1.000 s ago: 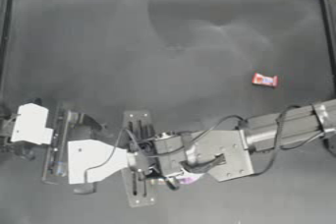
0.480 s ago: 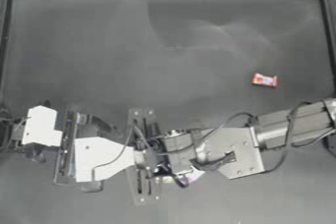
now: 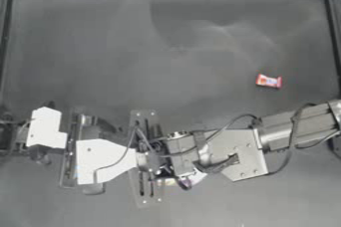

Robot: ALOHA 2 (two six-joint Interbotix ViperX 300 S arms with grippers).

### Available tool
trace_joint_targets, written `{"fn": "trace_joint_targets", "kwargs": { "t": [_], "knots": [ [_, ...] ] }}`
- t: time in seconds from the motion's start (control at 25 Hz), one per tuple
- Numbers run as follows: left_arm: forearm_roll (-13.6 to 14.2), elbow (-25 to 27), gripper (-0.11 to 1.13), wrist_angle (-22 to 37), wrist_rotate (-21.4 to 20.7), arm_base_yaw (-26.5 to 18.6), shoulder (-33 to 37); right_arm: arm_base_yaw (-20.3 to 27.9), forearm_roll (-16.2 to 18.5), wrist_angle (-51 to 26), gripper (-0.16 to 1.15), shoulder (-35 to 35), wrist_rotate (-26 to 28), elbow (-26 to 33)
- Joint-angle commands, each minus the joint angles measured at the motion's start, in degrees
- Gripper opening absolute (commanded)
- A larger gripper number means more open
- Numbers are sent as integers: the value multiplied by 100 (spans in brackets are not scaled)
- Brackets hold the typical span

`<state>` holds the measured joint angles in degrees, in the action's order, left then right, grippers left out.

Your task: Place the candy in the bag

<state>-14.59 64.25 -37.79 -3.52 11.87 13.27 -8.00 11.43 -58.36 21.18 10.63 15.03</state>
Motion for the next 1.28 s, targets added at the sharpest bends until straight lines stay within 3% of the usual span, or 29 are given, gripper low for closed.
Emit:
{"fn": "trace_joint_targets", "kwargs": {
  "t": [0.04,0.72,1.0,1.28],
  "knots": [
    [-79,-105,98,-158,-9,26,18,18,26,44,33,-369,0,44],
    [-404,-123,98,-290,-272,70,-26,44,220,246,33,-615,246,-325],
    [-422,-141,86,-369,-272,79,-26,44,211,352,33,-650,255,-378],
    [-413,-185,85,-369,-281,88,-26,44,220,360,33,-650,255,-378]
  ]
}}
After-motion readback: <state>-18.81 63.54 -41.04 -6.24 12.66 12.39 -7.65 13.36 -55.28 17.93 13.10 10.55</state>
